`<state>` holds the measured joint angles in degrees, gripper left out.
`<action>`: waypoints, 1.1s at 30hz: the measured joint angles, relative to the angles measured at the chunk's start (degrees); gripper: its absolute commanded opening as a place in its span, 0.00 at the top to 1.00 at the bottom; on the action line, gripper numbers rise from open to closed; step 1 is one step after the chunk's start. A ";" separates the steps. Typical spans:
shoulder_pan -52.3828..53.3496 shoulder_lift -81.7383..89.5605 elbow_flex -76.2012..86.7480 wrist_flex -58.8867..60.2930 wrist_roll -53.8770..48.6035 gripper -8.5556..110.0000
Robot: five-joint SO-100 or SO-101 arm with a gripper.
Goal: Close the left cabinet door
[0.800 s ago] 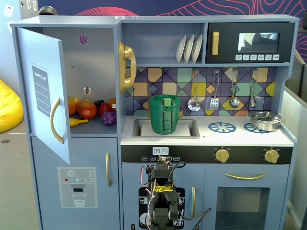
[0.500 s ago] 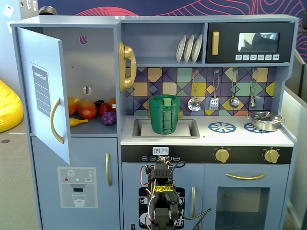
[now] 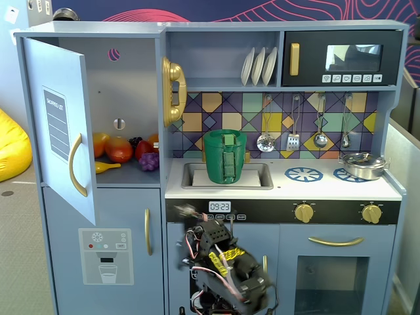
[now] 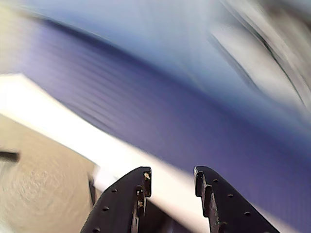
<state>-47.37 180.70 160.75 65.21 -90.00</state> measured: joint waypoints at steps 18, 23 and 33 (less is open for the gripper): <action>-59.33 -54.14 -30.85 -69.96 -16.00 0.93; -55.72 -68.91 -44.03 -75.15 -17.93 0.93; -47.55 -74.62 -49.75 -77.34 -21.80 0.93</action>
<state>-94.92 106.08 111.01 -12.13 -111.80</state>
